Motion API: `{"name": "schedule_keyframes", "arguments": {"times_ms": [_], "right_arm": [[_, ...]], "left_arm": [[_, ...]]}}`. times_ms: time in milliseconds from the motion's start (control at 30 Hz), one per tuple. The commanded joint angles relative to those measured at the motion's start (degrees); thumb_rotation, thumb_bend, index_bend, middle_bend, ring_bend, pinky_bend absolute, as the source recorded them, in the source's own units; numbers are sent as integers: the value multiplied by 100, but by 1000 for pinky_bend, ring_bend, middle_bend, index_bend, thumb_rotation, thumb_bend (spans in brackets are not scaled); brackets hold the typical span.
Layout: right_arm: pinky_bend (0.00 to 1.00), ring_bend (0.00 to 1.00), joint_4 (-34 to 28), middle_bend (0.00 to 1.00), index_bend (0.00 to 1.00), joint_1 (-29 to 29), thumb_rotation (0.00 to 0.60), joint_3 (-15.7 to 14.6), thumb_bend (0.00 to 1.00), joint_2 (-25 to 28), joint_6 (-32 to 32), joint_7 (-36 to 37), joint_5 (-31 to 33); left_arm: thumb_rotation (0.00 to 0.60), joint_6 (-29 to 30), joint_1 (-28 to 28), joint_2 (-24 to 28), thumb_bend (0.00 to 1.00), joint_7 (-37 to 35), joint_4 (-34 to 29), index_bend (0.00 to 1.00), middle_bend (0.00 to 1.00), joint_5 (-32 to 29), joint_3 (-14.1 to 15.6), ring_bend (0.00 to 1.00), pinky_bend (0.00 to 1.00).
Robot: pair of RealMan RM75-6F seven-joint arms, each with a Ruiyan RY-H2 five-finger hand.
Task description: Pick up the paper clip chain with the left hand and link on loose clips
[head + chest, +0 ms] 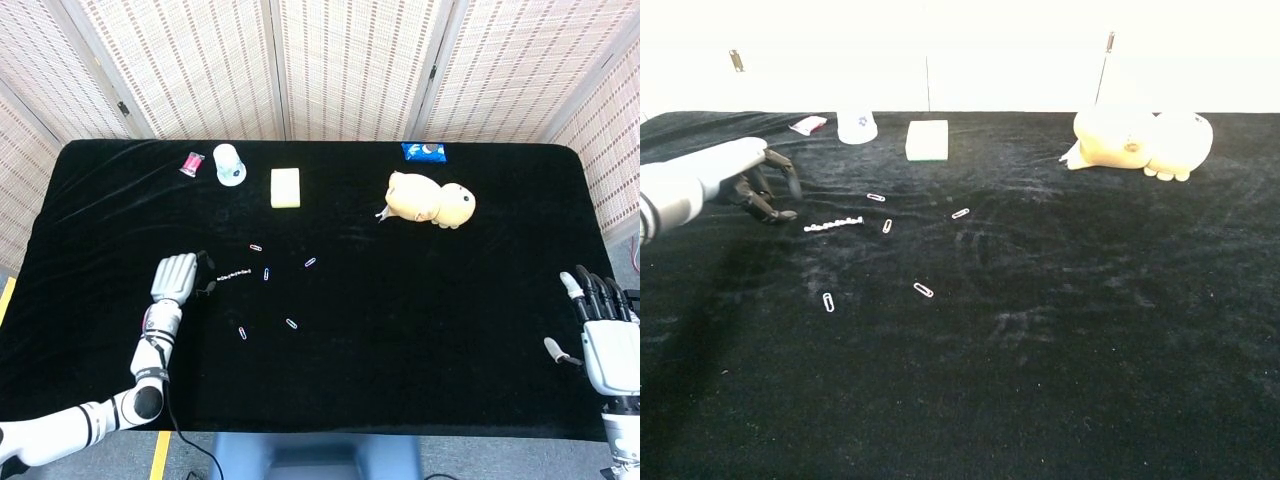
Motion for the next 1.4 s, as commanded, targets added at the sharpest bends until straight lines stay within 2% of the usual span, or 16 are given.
{"name": "schedule_keyframes", "arguments": {"times_ms": [33,233,633,1167,1400], "right_arm": [[0,0,-7,0,0,-1,600,-11,232,13,-22,-22,12],[0,0,-5,0,0,-51,600,-20,232,38,62,96,-16],[0,0,-6,0,0,-82,600,-13,232,72,72,194,21],[0,0,-21,0,0,-75,600,-16,232,80,20,171,43],[0,0,-33,0,0,-75,600,-11,232,74,16,143,56]], "left_arm": [[600,-97,-147,-198,400,-14,250,447,1000,-34,9,1000,1000],[600,-273,-333,-484,398,-27,824,463,1000,-100,21,1000,1000],[600,-522,-503,-786,397,-21,1410,488,1000,-196,64,1000,1000],[600,-554,-536,-845,398,-56,1550,549,1000,-160,66,1000,1000],[600,-656,-532,-783,402,70,1559,544,1000,-286,110,1000,1000]]}}
